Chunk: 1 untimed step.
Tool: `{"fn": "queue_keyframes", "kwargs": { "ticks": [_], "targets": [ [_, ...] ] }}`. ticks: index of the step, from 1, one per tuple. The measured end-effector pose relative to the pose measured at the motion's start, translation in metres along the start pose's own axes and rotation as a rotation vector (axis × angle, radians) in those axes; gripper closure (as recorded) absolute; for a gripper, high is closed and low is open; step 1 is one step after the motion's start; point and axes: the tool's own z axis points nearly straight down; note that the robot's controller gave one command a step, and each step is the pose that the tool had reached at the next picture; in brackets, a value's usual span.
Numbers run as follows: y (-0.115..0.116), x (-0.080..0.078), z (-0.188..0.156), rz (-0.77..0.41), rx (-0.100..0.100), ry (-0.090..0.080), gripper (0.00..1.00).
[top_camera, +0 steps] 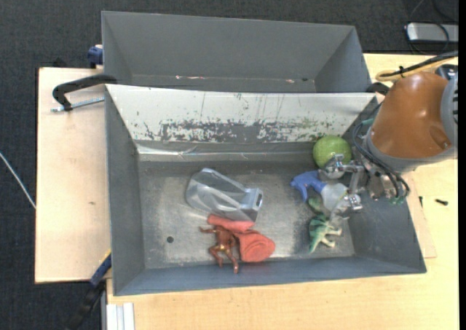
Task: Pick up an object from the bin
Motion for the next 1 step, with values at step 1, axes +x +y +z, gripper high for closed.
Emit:
{"fn": "queue_keyframes", "kwargs": {
  "ticks": [1],
  "targets": [
    [0.0, 0.0, 0.0, 0.0, 0.0, 0.0, 1.0]
  ]
}}
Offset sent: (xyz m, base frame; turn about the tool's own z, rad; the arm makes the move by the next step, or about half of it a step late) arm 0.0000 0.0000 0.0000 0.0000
